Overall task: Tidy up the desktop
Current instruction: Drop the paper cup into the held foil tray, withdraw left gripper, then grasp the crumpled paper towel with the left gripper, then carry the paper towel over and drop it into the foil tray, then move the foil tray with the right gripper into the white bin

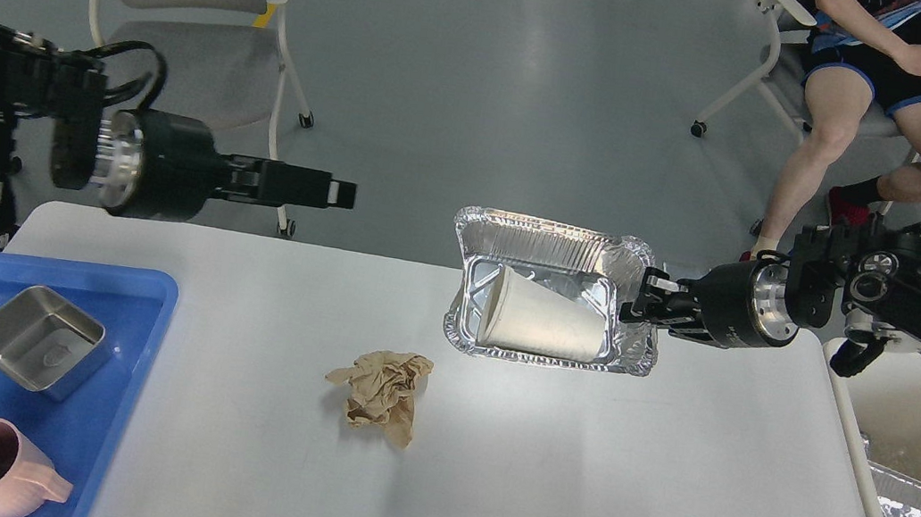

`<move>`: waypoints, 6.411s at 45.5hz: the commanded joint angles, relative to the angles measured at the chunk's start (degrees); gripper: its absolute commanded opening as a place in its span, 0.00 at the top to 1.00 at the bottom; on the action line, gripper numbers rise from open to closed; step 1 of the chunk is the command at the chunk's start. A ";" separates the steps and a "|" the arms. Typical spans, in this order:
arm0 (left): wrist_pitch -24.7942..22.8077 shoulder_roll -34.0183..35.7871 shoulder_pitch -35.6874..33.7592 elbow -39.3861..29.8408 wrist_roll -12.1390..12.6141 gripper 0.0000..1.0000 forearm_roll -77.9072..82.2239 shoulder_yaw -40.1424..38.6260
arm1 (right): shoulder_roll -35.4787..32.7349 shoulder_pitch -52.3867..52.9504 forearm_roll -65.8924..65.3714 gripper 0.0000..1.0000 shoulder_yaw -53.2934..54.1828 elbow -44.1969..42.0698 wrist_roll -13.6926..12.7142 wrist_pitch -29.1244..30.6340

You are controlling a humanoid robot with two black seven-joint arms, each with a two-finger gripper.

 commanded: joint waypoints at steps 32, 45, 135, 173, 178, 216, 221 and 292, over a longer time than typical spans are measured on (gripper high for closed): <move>5.84 19.50 13.39 0.47 -4.05 0.17 -4.15 0.57 | 0.99 -1.19 -0.06 1.00 0.01 -0.10 0.00 -0.17; 12.52 -0.97 16.12 12.94 0.34 0.16 -2.83 5.14 | 0.90 -1.27 -0.06 1.00 0.01 -0.10 0.00 -0.26; 27.38 -36.68 13.30 41.79 -12.75 1.00 2.18 19.91 | -1.56 -1.98 -0.06 1.00 0.10 1.13 0.00 -0.43; 4.45 32.84 -1.20 -8.05 -9.94 1.00 -24.97 -1.34 | -1.74 -1.98 -0.14 1.00 0.01 0.96 0.00 -0.52; 0.31 35.48 -1.29 -7.79 -9.76 1.00 -28.05 -7.15 | -1.65 -1.98 -0.14 1.00 0.01 1.04 0.00 -0.52; 8.31 -16.62 -3.40 4.95 -4.40 1.00 -0.82 3.03 | -1.91 -1.98 -0.14 1.00 0.10 1.13 0.00 -0.52; 8.31 -23.04 -3.48 7.59 -4.40 0.99 2.44 3.30 | -1.83 -1.98 -0.06 1.00 0.10 1.13 0.00 -0.52; 18.15 -44.76 34.92 26.30 -5.10 0.03 -38.76 -49.17 | -2.88 -5.93 -0.67 1.00 2.64 0.87 0.00 -0.61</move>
